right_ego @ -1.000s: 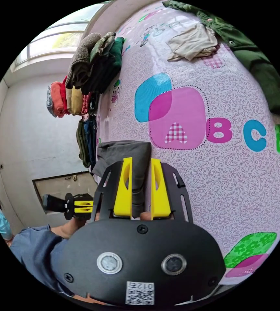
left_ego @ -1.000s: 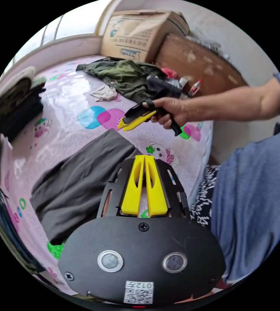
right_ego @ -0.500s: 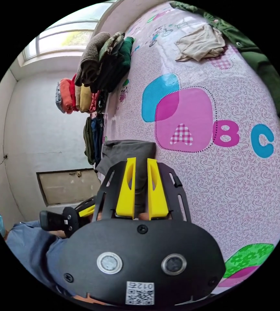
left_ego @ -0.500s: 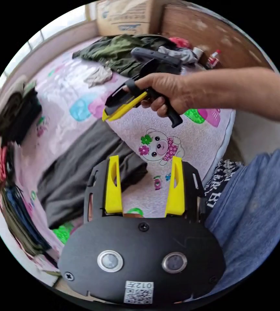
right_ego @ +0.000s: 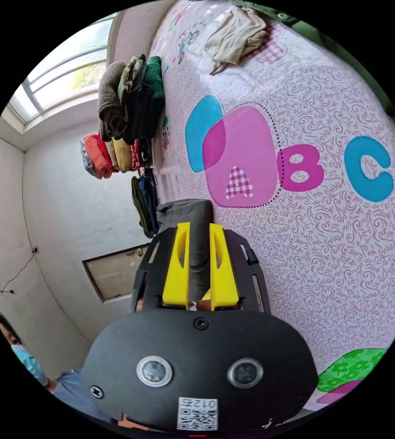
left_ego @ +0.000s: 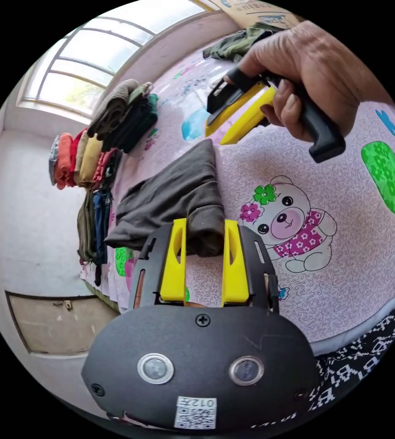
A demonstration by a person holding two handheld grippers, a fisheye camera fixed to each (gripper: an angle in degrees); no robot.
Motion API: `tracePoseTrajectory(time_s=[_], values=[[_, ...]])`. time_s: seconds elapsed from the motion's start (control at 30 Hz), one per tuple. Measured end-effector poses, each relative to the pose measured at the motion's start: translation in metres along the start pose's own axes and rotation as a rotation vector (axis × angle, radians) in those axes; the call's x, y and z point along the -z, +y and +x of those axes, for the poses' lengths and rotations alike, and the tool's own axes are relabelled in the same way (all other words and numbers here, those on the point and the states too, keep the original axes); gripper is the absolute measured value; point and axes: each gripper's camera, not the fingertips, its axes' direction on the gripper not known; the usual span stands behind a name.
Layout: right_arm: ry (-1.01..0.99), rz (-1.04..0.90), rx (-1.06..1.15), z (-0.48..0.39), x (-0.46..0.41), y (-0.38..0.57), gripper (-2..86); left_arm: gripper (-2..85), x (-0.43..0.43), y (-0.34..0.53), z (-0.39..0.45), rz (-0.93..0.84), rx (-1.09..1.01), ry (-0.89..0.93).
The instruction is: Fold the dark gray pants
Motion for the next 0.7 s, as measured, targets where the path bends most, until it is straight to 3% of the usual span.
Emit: tracePoseTrajectory(time_s=[0.43, 0.57, 0.7], values=[[0.071, -0.072, -0.051, -0.017, -0.032, -0.010, 3.6, 6.1, 0.008, 0.023, 0.027, 0.014, 0.026, -0.016], [0.121, -0.076, 0.083, -0.060, -0.020, -0.012, 2.0, 3.9, 0.025, 0.045, -0.001, 0.073, 0.022, 0.028], [0.290, -0.280, 0.223, -0.083, -0.031, 0.000, 1.5, 2.6, 0.030, 0.095, -0.024, 0.198, -0.092, 0.101]])
